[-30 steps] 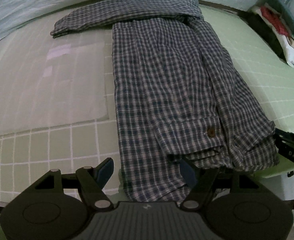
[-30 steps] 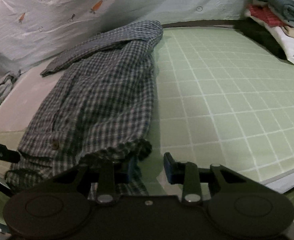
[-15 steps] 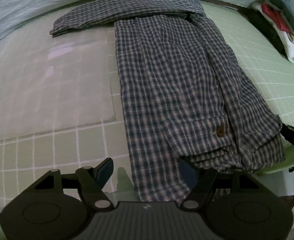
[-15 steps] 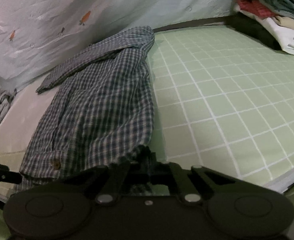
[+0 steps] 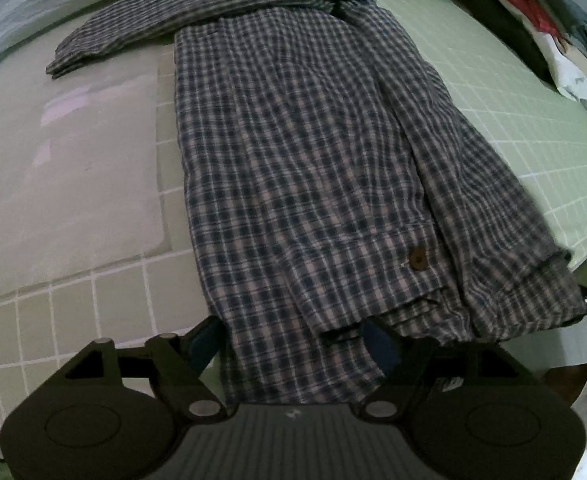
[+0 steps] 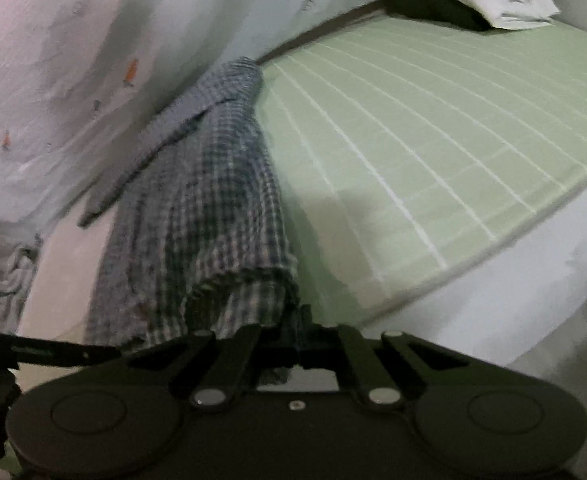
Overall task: Fold clothes
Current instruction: 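Press the folded shirt side down with the right gripper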
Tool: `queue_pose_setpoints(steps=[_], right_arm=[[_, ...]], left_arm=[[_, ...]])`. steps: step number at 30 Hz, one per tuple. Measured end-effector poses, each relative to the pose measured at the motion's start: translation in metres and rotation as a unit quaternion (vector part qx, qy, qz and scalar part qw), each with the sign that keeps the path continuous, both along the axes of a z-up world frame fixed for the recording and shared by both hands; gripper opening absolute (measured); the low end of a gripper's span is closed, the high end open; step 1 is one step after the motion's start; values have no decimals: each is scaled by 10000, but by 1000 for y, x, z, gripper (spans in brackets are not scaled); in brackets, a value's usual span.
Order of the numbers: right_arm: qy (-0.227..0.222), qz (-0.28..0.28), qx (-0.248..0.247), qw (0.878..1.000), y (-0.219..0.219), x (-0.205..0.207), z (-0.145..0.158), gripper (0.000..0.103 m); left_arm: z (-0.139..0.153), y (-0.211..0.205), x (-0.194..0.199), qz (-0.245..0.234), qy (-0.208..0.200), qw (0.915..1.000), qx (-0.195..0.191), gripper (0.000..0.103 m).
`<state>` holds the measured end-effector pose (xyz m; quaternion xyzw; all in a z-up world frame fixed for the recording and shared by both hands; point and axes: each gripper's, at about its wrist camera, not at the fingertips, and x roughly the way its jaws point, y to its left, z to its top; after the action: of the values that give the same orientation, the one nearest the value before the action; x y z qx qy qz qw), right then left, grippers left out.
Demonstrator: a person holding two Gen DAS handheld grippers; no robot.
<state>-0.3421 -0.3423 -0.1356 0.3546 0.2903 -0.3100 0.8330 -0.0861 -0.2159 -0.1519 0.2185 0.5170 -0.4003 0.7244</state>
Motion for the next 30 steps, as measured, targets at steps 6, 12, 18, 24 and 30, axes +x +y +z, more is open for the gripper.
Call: queue_pose_setpoints(steps=[6,12,18,24,30], right_arm=[[-165,-370,-312,9987,-8,-12,21,2],[-442,-118,-187,9988,-39,15,22,6],[159,310,178,9992,-40,40,-1,17],[456,597,-93,9971,-38,38,9,38],[563,736,-716,9931,-54,46,26,78]], left_arm=[[5,6,1,199,45,9996,-175,78],[14,12,-3,343,-47,9989,-309,78],[20,21,3,706,-120,9966,-400,79],[24,36,13,1375,-152,9893,-472,79],[32,44,27,2054,-227,9768,-562,79]])
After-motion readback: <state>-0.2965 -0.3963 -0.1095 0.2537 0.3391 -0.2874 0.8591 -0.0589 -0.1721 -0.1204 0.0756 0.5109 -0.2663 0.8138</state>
